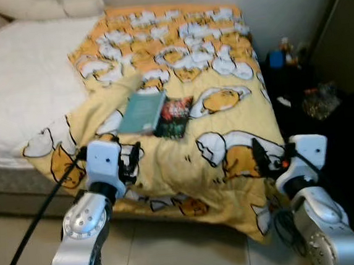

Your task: Clean up the room

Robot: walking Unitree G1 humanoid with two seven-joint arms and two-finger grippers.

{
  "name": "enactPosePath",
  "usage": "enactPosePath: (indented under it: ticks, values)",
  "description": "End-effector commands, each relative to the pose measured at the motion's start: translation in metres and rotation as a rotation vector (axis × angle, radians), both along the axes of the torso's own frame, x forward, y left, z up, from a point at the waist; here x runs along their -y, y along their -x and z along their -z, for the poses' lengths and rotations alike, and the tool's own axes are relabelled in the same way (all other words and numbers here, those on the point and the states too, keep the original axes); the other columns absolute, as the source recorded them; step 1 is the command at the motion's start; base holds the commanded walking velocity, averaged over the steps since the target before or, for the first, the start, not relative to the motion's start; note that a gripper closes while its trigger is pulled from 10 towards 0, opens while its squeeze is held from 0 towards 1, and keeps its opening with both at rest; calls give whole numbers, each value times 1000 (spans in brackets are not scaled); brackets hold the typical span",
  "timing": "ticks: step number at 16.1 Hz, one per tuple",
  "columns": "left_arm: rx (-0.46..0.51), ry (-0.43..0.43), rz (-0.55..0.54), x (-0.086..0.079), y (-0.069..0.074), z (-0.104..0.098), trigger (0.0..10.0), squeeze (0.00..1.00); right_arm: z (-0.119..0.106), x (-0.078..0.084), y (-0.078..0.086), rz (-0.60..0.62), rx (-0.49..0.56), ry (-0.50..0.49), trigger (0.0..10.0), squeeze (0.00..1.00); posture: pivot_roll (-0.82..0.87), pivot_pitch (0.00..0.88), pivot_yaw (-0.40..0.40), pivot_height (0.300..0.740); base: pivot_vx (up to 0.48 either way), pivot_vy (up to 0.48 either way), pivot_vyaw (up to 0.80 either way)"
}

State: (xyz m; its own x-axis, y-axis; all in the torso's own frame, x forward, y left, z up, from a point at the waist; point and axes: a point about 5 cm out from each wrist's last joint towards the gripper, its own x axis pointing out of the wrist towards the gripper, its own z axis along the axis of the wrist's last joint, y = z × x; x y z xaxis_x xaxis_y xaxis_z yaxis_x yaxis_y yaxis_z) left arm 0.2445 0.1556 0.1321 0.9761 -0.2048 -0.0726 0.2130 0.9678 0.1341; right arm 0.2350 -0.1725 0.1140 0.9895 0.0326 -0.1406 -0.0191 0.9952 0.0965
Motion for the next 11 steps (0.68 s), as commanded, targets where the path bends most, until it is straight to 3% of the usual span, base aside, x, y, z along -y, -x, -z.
enactPosePath:
  ticks: [1,4,9,11]
  values:
    - [15,6,-7,-2,-1,-4,10000,0,-2,-1,-2,-10,2,-7,10000,0,-55,0,35,740,0,0,0]
    - [17,28,-14,-3,-3,-4,10000,0,-2,-6,-3,-51,-1,2,10000,0,-56,0,37,740,181,0,0]
    - [10,38,-27,-7,-3,-4,10000,0,-2,-14,-4,-95,3,-10,10000,0,-52,0,32,740,329,0,0]
    - [-11,79,-45,-8,-1,-3,10000,0,-3,-16,-4,-122,9,-29,10000,0,-49,0,27,740,394,0,0]
